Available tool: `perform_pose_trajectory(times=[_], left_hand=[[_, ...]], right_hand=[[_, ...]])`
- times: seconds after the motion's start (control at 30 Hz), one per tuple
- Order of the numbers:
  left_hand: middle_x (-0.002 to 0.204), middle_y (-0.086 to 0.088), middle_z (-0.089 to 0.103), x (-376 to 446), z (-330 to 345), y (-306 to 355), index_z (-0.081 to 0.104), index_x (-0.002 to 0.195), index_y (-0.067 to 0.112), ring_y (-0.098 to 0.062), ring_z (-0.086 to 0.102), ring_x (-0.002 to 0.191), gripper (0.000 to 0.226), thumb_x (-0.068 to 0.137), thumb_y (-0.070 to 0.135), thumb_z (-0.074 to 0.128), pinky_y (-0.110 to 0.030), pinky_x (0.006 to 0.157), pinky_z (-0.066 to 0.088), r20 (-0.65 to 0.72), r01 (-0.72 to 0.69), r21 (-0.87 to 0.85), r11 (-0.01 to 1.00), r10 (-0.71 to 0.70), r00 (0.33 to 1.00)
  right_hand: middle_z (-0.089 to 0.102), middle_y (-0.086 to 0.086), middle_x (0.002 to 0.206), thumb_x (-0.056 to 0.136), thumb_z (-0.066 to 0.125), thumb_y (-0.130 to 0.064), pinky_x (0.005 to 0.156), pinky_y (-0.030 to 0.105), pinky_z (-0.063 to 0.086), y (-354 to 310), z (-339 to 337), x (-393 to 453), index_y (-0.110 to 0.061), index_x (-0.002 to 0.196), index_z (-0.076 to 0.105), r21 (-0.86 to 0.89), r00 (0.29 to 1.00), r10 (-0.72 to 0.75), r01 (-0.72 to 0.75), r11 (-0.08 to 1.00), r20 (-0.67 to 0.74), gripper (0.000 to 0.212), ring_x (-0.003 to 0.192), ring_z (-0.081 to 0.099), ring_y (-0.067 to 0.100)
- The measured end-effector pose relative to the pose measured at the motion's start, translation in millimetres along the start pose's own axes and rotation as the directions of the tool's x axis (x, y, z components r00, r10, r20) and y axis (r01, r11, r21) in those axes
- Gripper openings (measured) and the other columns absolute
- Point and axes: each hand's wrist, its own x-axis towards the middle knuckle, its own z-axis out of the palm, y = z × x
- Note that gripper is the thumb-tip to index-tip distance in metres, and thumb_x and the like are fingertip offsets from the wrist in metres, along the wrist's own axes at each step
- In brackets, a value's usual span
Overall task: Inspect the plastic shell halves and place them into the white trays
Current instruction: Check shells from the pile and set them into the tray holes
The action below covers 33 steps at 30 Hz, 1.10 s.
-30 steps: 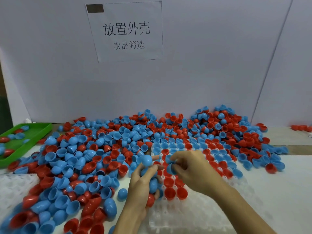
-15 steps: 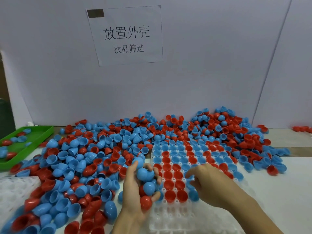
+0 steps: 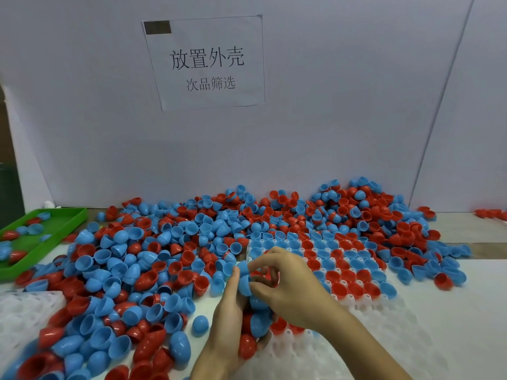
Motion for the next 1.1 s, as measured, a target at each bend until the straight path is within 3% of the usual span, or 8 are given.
perform_pose_trajectory(times=[0.1,0.2,0.27,0.53,0.73,0.87,1.0,1.1], left_hand=[[0.1,-0.022,0.069,2.8,-0.8,-0.8,0.061,0.129,0.0,-0.03,0.057,0.099,0.068,0.095,0.056,0.041,-0.045,0.099,0.053,0.03,0.0,-0.036,0.999,0.001,1.0],[0.086,-0.014,0.073,6.6,-9.0,-1.7,0.075,0.109,0.01,-0.019,0.071,0.067,0.062,0.081,0.06,0.053,-0.027,0.047,0.055,0.063,-0.054,-0.053,0.997,0.057,0.996],[0.069,-0.011,0.062,10.4,-13.6,-2.4,0.077,0.095,0.013,-0.017,0.057,0.052,0.05,0.075,0.057,0.065,-0.023,0.037,0.041,0.012,-0.09,0.018,0.996,0.09,0.996],[0.073,-0.005,0.065,16.3,-15.1,-4.5,0.077,0.098,0.029,-0.011,0.059,0.057,0.031,0.071,0.045,0.073,-0.019,0.046,0.046,0.057,-0.306,0.221,0.926,0.301,0.952],[0.105,0.017,0.073,17.3,-12.0,-7.7,0.073,0.107,0.045,-0.001,0.067,0.102,0.025,0.082,0.044,0.067,-0.013,0.081,0.053,0.074,-0.462,0.56,0.688,0.514,0.854],[0.095,0.02,0.071,19.0,-7.8,-11.0,0.071,0.108,0.046,0.001,0.066,0.079,0.028,0.089,0.025,0.069,-0.013,0.071,0.052,0.132,-0.474,0.62,0.625,0.512,0.849],[0.088,0.008,0.067,20.6,-12.7,-10.5,0.069,0.107,0.045,-0.009,0.064,0.063,0.022,0.087,0.035,0.068,-0.022,0.057,0.051,0.026,-0.417,0.539,0.732,0.48,0.877],[0.079,-0.009,0.062,20.1,-14.7,-6.2,0.071,0.102,0.03,-0.013,0.056,0.054,0.012,0.091,0.029,0.065,-0.024,0.037,0.04,-0.062,-0.297,0.187,0.936,0.313,0.948]], right_hand=[[0.055,-0.014,0.079,0.086,0.072,-0.023,0.067,0.011,0.046,-2.5,-2.2,1.6,-0.04,0.081,0.063,-0.004,0.997,-0.016,0.016,1.0,-0.075,0.02,0.077,0.053,-0.007],[0.062,-0.005,0.071,0.089,0.069,-0.014,0.068,0.027,0.054,1.9,-9.5,2.6,-0.031,0.088,0.069,-0.022,0.991,-0.024,0.021,1.0,-0.13,0.018,0.072,0.059,0.014],[0.062,-0.006,0.073,0.09,0.067,-0.008,0.072,0.026,0.055,7.2,-13.4,2.2,-0.029,0.097,0.072,-0.136,0.986,-0.08,0.06,0.989,-0.148,0.022,0.072,0.059,0.015],[0.067,-0.018,0.09,0.093,0.062,-0.003,0.071,0.004,0.046,15.0,-19.1,-0.4,-0.038,0.107,0.071,-0.107,0.986,-0.114,0.101,0.989,-0.124,0.039,0.089,0.06,-0.004],[0.075,-0.011,0.084,0.091,0.069,-0.027,0.072,0.032,0.062,10.1,-26.4,-2.6,-0.033,0.112,0.064,0.199,0.991,0.13,-0.12,0.973,-0.038,0.022,0.079,0.072,0.013],[0.076,-0.007,0.081,0.086,0.074,-0.01,0.073,0.034,0.062,15.2,-35.4,-6.3,-0.037,0.106,0.063,0.212,0.981,0.189,-0.178,0.961,-0.035,0.035,0.078,0.073,0.019],[0.071,-0.007,0.087,0.084,0.076,-0.012,0.067,0.02,0.059,35.6,-60.5,-15.7,-0.04,0.115,0.055,-0.078,0.969,0.242,-0.245,0.966,-0.049,0.047,0.076,0.069,0.007],[0.066,-0.013,0.091,0.085,0.074,-0.006,0.069,0.021,0.056,49.5,-72.1,-29.7,-0.037,0.127,0.052,-0.387,0.952,0.301,-0.257,0.886,0.057,0.057,0.081,0.065,0.004]])
